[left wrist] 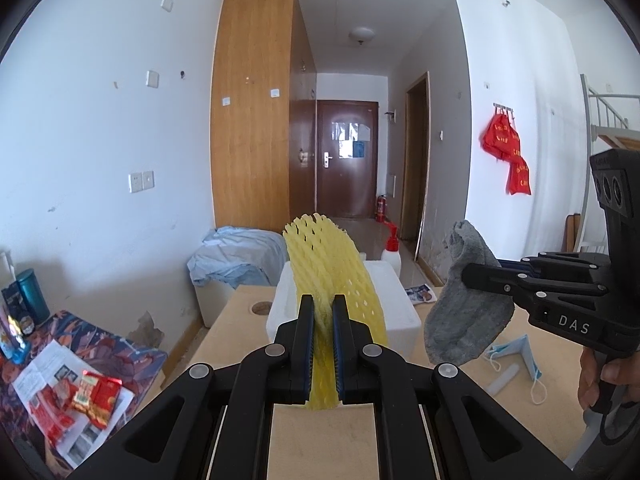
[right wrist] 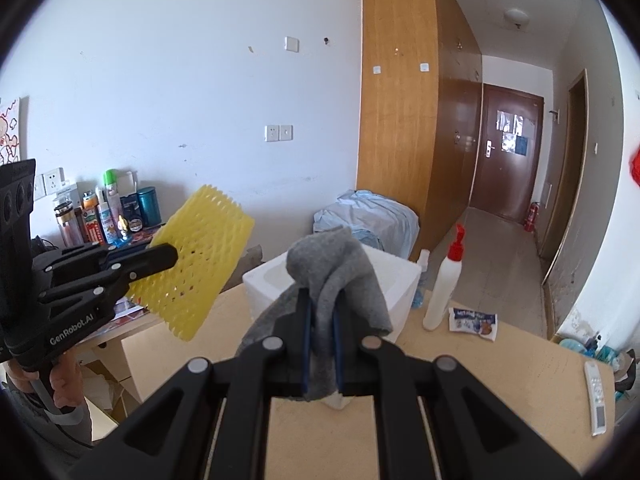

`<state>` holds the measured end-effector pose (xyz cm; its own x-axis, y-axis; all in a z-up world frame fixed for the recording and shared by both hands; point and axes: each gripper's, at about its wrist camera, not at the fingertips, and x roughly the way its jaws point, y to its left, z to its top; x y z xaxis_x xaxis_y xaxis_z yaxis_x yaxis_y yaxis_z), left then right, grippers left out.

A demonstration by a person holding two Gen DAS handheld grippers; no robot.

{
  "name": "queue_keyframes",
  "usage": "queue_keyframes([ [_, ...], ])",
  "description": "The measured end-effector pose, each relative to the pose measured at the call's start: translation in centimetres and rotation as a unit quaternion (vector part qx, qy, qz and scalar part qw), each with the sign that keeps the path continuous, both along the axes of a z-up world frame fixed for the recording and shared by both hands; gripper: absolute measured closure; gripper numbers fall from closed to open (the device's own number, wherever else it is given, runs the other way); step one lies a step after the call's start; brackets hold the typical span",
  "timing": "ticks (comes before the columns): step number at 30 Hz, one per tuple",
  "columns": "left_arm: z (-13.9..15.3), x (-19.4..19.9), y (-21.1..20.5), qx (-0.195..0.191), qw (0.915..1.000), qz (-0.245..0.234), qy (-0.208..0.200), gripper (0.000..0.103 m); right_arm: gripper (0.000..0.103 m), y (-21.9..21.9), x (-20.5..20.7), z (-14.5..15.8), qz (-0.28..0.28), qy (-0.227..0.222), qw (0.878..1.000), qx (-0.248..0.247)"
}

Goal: Organize soft objects
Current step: 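Lift the net sleeve and grey cloth and carry both over the foam box, then lower the net sleeve into the box and open the left gripper while the right gripper releases the cloth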

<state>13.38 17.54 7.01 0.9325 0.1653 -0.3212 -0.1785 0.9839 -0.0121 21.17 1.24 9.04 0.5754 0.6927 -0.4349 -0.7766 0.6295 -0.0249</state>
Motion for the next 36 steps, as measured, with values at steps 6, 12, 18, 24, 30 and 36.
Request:
queue_keyframes([
  [6, 0.1, 2.6, 1.4, -0.007, 1.0, 0.0, 0.0, 0.094, 0.091, 0.9, 2.2, 0.0, -0.007, 0.002, 1.0, -0.004],
  [12, -0.3, 5.4, 2.1, -0.006, 0.9999, -0.002, 0.011, 0.094, 0.091, 2.0, 4.6, -0.8, -0.008, 0.01, 1.0, -0.01],
  [18, -0.6, 8.3, 2.8, -0.006, 0.9997, -0.002, 0.023, 0.094, 0.091, 3.3, 7.0, -1.4, -0.005, 0.016, 1.0, -0.013],
  [24, -0.9, 11.1, 3.7, -0.01, 0.9995, -0.006, 0.029, 0.094, 0.091, 4.1, 9.0, -1.6, -0.006, 0.02, 1.0, -0.012],
  [30, -1.6, 13.0, 4.1, -0.012, 0.9991, -0.01, 0.039, 0.094, 0.091, 5.0, 10.3, -2.4, -0.004, 0.028, 0.999, -0.017],
  [36, -2.4, 14.4, 4.4, -0.012, 0.9985, -0.01, 0.053, 0.094, 0.091, 5.2, 10.9, -2.8, -0.003, 0.035, 0.999, -0.019],
])
